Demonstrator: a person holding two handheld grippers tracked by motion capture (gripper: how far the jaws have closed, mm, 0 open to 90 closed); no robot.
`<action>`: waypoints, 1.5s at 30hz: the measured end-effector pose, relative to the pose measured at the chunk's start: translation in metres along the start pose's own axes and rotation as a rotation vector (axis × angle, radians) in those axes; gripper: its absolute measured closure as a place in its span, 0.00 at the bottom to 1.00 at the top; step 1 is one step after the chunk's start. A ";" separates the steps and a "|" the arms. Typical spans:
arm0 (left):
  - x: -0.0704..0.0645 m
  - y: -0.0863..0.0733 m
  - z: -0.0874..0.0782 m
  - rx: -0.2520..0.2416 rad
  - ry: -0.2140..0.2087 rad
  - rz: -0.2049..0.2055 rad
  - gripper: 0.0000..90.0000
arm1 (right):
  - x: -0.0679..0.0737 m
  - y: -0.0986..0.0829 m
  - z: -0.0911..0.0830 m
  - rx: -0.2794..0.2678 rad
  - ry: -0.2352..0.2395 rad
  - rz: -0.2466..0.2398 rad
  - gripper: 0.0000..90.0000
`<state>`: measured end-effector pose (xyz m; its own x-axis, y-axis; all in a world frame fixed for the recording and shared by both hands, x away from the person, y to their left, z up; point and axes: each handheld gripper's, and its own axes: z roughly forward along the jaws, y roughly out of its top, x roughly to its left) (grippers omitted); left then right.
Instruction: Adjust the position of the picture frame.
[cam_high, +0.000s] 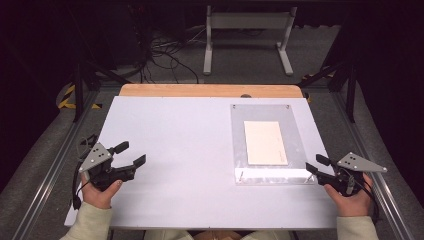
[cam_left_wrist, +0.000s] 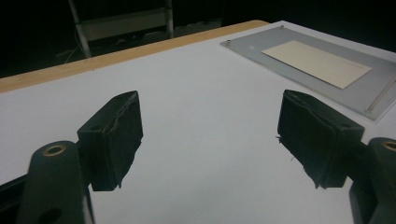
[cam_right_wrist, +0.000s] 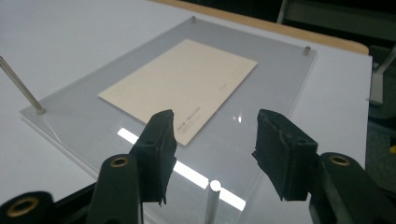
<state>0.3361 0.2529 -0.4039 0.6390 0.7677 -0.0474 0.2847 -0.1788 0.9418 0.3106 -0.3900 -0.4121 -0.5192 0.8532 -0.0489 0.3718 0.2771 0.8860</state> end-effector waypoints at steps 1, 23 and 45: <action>0.000 0.000 0.000 0.002 0.000 0.000 0.25 | -0.001 -0.002 0.001 0.022 -0.001 0.012 0.55; 0.001 -0.002 0.003 0.014 0.010 -0.009 0.25 | 0.003 -0.008 0.004 0.226 0.012 -0.004 0.94; -0.001 -0.005 0.003 0.029 0.013 -0.009 0.25 | 0.147 0.053 0.059 0.216 0.500 -0.301 0.94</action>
<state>0.3363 0.2510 -0.4102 0.6270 0.7773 -0.0515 0.3113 -0.1893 0.9312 0.2999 -0.2238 -0.3994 -0.9035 0.4284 -0.0139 0.2736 0.6013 0.7508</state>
